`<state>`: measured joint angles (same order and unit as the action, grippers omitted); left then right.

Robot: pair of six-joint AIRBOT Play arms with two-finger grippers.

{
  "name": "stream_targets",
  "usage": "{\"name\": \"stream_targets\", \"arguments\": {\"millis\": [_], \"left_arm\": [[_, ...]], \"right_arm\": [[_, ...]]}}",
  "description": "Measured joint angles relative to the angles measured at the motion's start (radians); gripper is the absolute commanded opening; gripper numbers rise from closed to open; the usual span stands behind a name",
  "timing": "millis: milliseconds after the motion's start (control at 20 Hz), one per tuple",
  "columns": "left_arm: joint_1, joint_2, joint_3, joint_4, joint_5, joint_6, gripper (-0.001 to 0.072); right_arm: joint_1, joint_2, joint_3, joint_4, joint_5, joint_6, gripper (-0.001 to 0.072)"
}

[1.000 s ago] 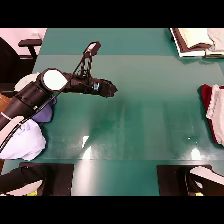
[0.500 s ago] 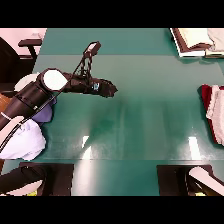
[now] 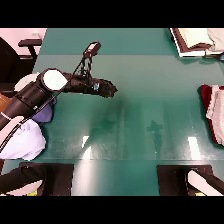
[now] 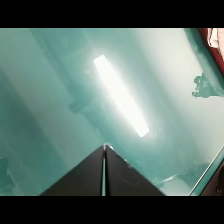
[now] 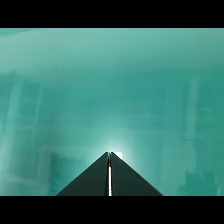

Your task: Fold the shirts.

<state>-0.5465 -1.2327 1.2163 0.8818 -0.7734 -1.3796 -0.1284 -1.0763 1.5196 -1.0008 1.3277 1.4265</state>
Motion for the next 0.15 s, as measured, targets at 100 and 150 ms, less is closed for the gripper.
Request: {"name": "stream_targets", "arguments": {"millis": [100, 150], "left_arm": [[0.0, 0.0, 0.0, 0.0, 0.0, 0.0, 0.002], [0.0, 0.0, 0.0, 0.0, 0.0, 0.0, 0.002]], "right_arm": [[0.049, 0.0, 0.0, 0.003, -0.007, -0.007, 0.0015], [0.063, 0.0, 0.0, 0.002, -0.009, -0.008, 0.0015]]}}
